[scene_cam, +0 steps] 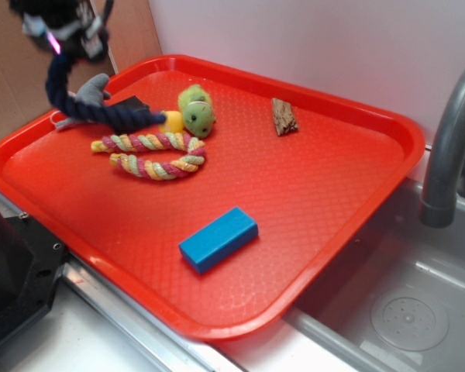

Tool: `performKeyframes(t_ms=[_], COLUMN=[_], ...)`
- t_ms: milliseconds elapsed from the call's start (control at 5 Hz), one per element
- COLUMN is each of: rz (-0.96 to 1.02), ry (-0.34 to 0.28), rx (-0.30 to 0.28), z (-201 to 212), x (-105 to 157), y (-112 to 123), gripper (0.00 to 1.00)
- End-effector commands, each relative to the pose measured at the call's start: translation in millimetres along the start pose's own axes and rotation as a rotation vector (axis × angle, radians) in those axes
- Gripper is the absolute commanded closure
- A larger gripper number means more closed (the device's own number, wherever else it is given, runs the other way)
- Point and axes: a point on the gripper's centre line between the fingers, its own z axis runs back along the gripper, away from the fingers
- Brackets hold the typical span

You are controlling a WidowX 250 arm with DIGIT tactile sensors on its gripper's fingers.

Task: Grab the blue rope.

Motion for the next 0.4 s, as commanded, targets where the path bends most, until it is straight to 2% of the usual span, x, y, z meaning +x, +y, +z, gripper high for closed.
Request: performKeyframes(t_ms=[0, 200], rz=[-0.061, -0.068], ry=[-0.031, -0.029], rx=[-0.061, -0.025], z=[88.1, 86.3], x=[43.5, 34.1], y=[-35.8, -41.7], gripper=[1.0, 1.0])
